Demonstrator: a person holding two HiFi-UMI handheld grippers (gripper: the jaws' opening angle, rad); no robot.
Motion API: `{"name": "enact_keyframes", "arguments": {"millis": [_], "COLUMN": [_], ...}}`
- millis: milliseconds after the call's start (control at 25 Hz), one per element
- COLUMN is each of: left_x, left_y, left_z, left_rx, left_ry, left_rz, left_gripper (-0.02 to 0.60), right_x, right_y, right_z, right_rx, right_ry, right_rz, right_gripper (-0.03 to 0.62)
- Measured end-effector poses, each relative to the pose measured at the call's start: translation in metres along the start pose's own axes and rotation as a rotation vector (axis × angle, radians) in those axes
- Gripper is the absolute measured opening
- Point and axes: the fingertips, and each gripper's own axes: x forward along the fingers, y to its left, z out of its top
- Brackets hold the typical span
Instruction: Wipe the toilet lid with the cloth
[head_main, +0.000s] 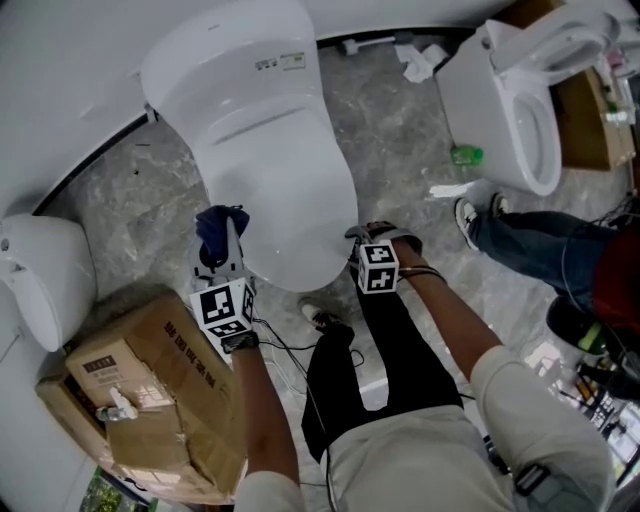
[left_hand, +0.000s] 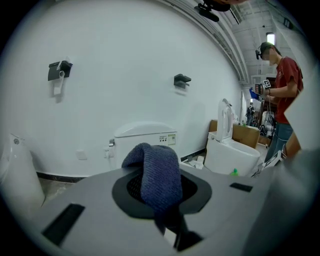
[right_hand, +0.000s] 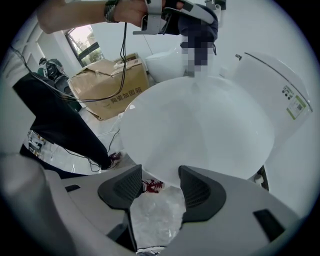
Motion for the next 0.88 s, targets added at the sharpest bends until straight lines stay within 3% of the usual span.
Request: {"name": "enact_keyframes", "arguments": {"millis": [360,600,680,880], "left_x": [0.044,0.070,0.081,0.104], "left_y": [0.012,0.028,0.035,0.053], "left_z": [-0.028,-0.043,-0.049,-0.059], "left_rx": [0.009,-0.009,-0.014,-0.030], "left_ry": [0.040,0.059,0.069,0.093], "left_rz": [-0.021,-0.013,-0.007,0.019], "left_gripper": [0.054,0.054,0.054,0.054], "right_x": [0.025,0.025,0.016,-0.014], "right_y": [-0.001,0.003,-0.006,-0.039], "right_z": [-0.008,-0.013,-0.007,0.026], "right_rx": [-0.014,0.080,0.114,0.223], "right_ry": [0.000,-0.047,-0.089,-0.249], "right_rz": [-0.008,0.002,-0.035,-0.127], "right_gripper": [0.253,0.252,0.208,0.178]}}
